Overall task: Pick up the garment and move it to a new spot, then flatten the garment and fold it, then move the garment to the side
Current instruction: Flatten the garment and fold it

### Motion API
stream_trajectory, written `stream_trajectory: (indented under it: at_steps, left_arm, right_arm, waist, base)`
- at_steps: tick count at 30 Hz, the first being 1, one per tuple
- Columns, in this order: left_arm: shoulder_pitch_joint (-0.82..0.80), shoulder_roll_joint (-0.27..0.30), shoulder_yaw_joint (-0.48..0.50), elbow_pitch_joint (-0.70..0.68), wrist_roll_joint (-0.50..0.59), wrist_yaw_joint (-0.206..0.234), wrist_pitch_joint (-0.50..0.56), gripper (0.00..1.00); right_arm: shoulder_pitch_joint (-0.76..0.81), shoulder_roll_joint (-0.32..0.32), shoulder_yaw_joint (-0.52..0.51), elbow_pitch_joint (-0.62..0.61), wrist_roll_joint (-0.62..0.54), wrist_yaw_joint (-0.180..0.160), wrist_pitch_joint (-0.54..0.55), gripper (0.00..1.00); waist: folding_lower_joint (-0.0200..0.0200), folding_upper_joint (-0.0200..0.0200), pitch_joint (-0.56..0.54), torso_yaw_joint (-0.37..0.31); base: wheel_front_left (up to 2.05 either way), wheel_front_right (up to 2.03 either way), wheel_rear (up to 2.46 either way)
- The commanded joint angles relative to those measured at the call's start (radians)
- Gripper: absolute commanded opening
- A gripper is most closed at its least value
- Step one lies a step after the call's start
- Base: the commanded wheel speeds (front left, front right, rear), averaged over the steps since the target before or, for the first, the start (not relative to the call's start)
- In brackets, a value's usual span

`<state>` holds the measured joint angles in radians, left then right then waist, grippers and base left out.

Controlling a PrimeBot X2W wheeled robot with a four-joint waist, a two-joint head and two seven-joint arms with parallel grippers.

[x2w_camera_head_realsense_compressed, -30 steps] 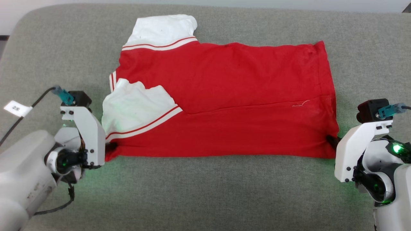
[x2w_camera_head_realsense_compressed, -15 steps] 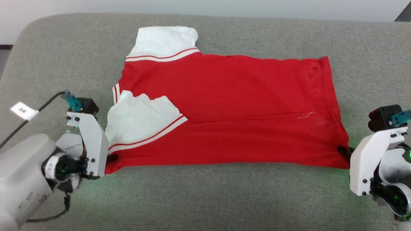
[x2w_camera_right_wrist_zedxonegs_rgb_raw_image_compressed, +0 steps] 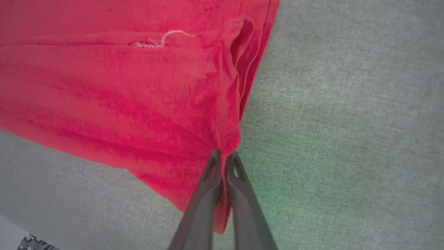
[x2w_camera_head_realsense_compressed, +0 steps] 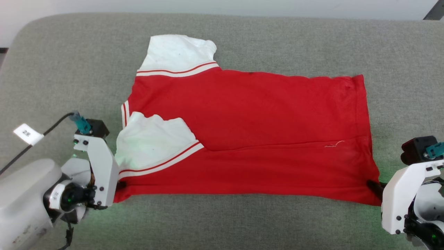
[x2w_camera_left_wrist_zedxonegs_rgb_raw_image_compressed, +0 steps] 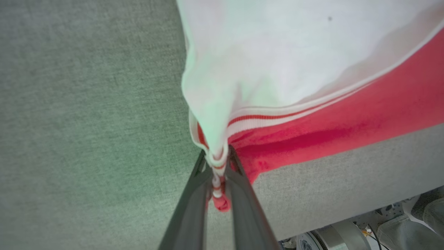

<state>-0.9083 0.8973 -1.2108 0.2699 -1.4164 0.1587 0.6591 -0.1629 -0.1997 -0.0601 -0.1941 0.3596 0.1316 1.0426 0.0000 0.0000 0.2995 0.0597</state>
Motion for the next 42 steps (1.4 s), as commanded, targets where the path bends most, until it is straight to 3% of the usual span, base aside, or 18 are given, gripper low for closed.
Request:
stream_trajectory:
  at_steps: [1,2,3,4,7,15,19,30,37,42]
  left_arm:
    - [0.020,0.000,-0.005,0.001,0.003,0.006,-0.004,0.26]
    - [0.021,0.000,-0.006,0.002,0.007,0.008,-0.006,0.45]
    - [0.020,0.000,-0.006,0.002,0.009,0.007,-0.008,0.80]
    - [0.016,0.002,-0.003,0.002,0.010,0.009,-0.007,1.00]
    - [-0.003,0.021,-0.003,-0.009,0.018,0.018,0.012,1.00]
    - [-0.092,0.086,0.034,-0.073,0.035,0.039,0.049,1.00]
    - [-0.163,0.098,0.074,-0.074,0.065,0.035,0.021,1.00]
    - [-0.341,-0.003,0.150,0.169,0.200,-0.083,-0.205,1.00]
    - [-0.456,-0.076,0.153,0.376,0.292,-0.148,-0.314,1.00]
    - [-0.517,-0.123,0.141,0.519,0.299,-0.189,-0.276,1.00]
  right_arm:
    - [0.005,0.001,0.002,0.010,-0.012,-0.002,-0.017,0.00]
    - [0.003,0.001,0.006,0.015,-0.013,-0.002,-0.020,0.17]
    - [-0.002,0.002,0.005,0.015,-0.014,-0.002,-0.032,0.42]
    - [-0.007,0.003,0.006,0.018,-0.014,-0.002,-0.037,0.81]
    - [-0.020,0.000,0.009,0.013,-0.009,-0.002,-0.050,1.00]
    - [-0.043,0.003,-0.019,-0.038,-0.009,-0.002,-0.098,1.00]
    - [-0.087,0.035,-0.042,-0.083,-0.025,-0.002,-0.198,1.00]
    - [-0.195,0.106,0.018,-0.071,-0.075,-0.002,-0.696,1.00]
    - [-0.209,0.125,0.053,-0.018,-0.078,-0.002,-0.794,1.00]
    - [-0.216,0.132,0.063,0.009,-0.069,-0.002,-0.801,1.00]
  waist:
    - [0.0000,0.0000,0.004,-0.005]
    - [0.0000,0.0000,0.005,-0.007]
    - [0.0000,0.0000,0.005,-0.008]
    - [0.0000,0.0000,0.005,-0.009]
    - [0.0000,0.0000,0.002,-0.013]
    - [0.0000,0.0000,0.004,-0.035]
    - [0.0000,0.0000,0.023,-0.064]
    - [0.0000,0.0000,0.099,-0.180]
    - [0.0000,0.0000,0.151,-0.243]
    - [0.0000,0.0000,0.185,-0.277]
  base:
    - [0.00,0.00,0.00]
    - [0.00,0.00,0.00]
    - [0.00,0.00,0.00]
    - [0.00,0.00,0.00]
    - [0.00,0.00,0.00]
    - [0.00,0.00,0.00]
    - [0.00,0.00,0.00]
    - [0.00,0.00,0.00]
    - [0.00,0.00,0.00]
    - [0.00,0.00,0.00]
